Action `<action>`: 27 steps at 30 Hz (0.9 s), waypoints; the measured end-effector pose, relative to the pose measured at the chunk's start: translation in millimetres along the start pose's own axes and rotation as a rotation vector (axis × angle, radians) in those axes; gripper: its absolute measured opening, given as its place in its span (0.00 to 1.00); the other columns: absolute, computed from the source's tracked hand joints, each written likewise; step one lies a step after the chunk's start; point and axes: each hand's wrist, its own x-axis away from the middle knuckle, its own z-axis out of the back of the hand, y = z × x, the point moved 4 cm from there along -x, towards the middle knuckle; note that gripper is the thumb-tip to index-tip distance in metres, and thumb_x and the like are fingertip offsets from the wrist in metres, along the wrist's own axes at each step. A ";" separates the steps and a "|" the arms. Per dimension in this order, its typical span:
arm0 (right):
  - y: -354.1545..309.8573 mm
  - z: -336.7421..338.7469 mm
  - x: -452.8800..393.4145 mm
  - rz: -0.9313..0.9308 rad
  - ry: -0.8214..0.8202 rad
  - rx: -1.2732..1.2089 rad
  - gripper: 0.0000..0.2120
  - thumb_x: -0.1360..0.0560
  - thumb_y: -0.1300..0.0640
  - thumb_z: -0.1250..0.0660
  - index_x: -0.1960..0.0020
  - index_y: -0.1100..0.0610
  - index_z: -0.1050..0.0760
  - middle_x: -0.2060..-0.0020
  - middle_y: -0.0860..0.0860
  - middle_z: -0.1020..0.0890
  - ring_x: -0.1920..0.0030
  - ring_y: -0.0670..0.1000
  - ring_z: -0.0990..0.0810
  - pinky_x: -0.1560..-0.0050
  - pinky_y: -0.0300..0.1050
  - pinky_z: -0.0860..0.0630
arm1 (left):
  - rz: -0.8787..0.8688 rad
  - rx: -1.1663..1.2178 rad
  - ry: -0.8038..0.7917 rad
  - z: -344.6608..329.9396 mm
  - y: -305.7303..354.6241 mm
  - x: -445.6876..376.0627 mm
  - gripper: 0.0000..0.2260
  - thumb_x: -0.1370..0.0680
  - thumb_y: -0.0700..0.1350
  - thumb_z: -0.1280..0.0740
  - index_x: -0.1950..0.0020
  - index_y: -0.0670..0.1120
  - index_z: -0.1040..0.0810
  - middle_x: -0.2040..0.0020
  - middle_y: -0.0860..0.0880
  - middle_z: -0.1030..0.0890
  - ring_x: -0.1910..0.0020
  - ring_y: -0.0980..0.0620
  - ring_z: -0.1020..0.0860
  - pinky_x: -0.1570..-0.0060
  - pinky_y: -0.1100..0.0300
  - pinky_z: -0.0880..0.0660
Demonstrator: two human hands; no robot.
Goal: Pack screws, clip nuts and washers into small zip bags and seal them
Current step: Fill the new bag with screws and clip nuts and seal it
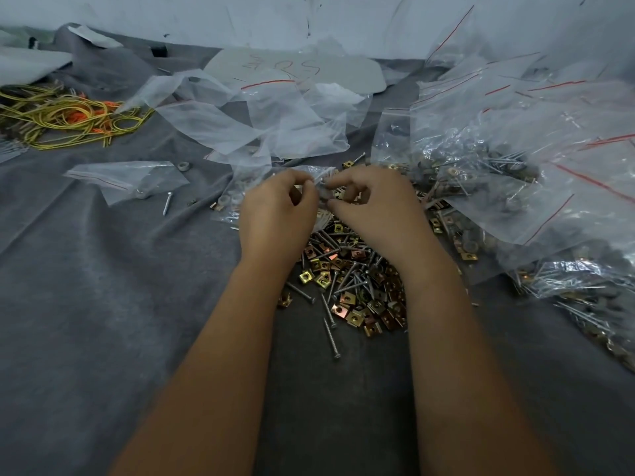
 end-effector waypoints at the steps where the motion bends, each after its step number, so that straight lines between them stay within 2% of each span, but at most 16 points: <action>1: -1.0 -3.5 -0.1 -0.003 -0.013 -0.016 0.12 0.26 0.53 0.29 0.43 0.45 0.20 0.63 0.44 0.23 0.66 0.35 0.28 0.64 0.37 0.33 | 0.006 0.011 0.000 0.5 -0.2 -0.4 0.08 0.21 0.47 0.36 0.47 0.51 0.18 0.69 0.53 0.22 0.71 0.56 0.25 0.67 0.53 0.23; 3: 1.3 -5.6 0.1 -0.039 0.016 -0.043 0.13 0.23 0.55 0.33 0.39 0.46 0.23 0.61 0.42 0.23 0.64 0.37 0.26 0.63 0.37 0.32 | 0.026 0.030 0.008 0.6 -1.8 -1.2 0.08 0.21 0.47 0.36 0.47 0.50 0.18 0.68 0.52 0.20 0.69 0.53 0.22 0.65 0.50 0.22; 7: 11.1 1.9 2.7 -0.125 0.092 0.159 0.11 0.24 0.62 0.38 0.47 0.50 0.23 0.54 0.47 0.21 0.56 0.47 0.24 0.58 0.46 0.27 | 0.035 0.018 0.028 -0.8 -4.1 -2.3 0.08 0.21 0.47 0.36 0.48 0.50 0.17 0.71 0.54 0.24 0.72 0.56 0.28 0.68 0.56 0.27; 9: 17.0 3.8 3.7 -0.171 0.035 0.273 0.11 0.27 0.63 0.37 0.51 0.51 0.20 0.51 0.50 0.20 0.51 0.53 0.23 0.52 0.51 0.23 | 0.036 0.015 0.026 -1.6 -5.1 -2.5 0.09 0.21 0.47 0.36 0.48 0.50 0.17 0.71 0.55 0.25 0.73 0.58 0.30 0.69 0.59 0.31; 11: 19.5 3.7 5.4 -0.191 -0.031 0.350 0.11 0.29 0.62 0.34 0.51 0.50 0.18 0.51 0.50 0.19 0.48 0.55 0.22 0.48 0.53 0.22 | 0.041 0.018 0.020 -1.8 -5.8 -2.6 0.09 0.21 0.47 0.36 0.48 0.50 0.17 0.71 0.55 0.25 0.73 0.57 0.30 0.69 0.59 0.31; 14: 18.7 4.1 6.4 -0.200 -0.031 0.366 0.12 0.28 0.62 0.33 0.50 0.51 0.17 0.50 0.51 0.17 0.48 0.55 0.21 0.46 0.54 0.22 | 0.044 0.033 0.017 -1.9 -6.1 -2.3 0.08 0.21 0.47 0.37 0.49 0.50 0.17 0.71 0.55 0.25 0.73 0.57 0.30 0.69 0.58 0.30; 22: 19.4 5.0 3.5 -0.173 0.042 0.368 0.09 0.23 0.61 0.36 0.48 0.53 0.18 0.50 0.52 0.18 0.49 0.55 0.21 0.46 0.54 0.22 | 0.112 0.082 0.053 -1.5 -11.8 -3.1 0.08 0.21 0.48 0.37 0.51 0.53 0.18 0.75 0.56 0.28 0.76 0.60 0.32 0.71 0.60 0.34; 25: 12.3 5.0 1.6 -0.111 0.180 0.261 0.07 0.23 0.61 0.36 0.51 0.53 0.19 0.50 0.49 0.20 0.50 0.50 0.22 0.48 0.49 0.24 | 0.104 0.055 0.063 -1.3 -11.0 -3.8 0.08 0.21 0.48 0.37 0.50 0.51 0.18 0.73 0.56 0.26 0.75 0.59 0.31 0.70 0.60 0.32; 27: 0.4 -2.4 1.0 -0.026 0.210 0.150 0.06 0.23 0.60 0.34 0.52 0.52 0.20 0.52 0.46 0.23 0.51 0.46 0.24 0.49 0.43 0.27 | 0.084 0.023 0.057 -2.3 -9.9 -4.3 0.09 0.21 0.48 0.37 0.48 0.50 0.17 0.71 0.56 0.26 0.73 0.59 0.30 0.68 0.60 0.32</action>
